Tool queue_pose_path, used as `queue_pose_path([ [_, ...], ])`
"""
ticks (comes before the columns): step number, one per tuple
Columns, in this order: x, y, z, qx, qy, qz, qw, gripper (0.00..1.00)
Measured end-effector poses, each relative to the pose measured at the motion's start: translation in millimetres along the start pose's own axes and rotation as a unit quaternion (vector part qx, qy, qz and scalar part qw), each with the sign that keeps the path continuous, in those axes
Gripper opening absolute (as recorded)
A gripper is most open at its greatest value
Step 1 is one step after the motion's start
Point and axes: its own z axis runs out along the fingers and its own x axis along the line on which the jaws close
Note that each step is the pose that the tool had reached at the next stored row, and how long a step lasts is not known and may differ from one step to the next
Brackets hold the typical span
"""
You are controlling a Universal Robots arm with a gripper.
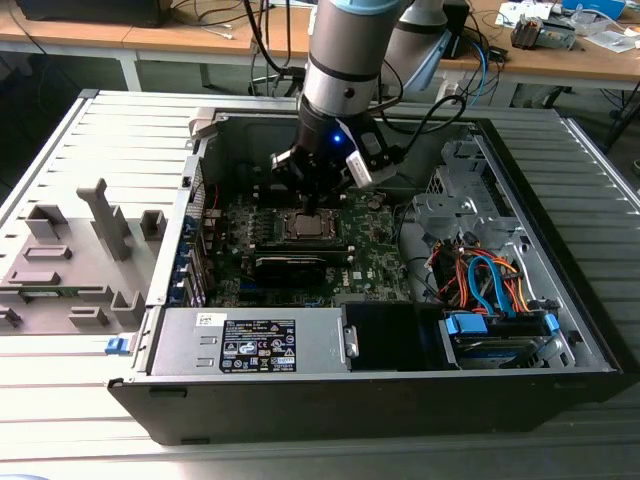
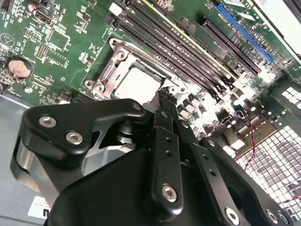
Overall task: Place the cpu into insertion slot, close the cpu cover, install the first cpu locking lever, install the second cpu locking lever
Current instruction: 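Install the second cpu locking lever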
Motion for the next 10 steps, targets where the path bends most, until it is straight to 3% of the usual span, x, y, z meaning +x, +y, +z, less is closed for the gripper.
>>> queue_pose_path([
  [10,0.2,0.1,-1.4,0.0,0.0,0.0,1.0,0.11],
])
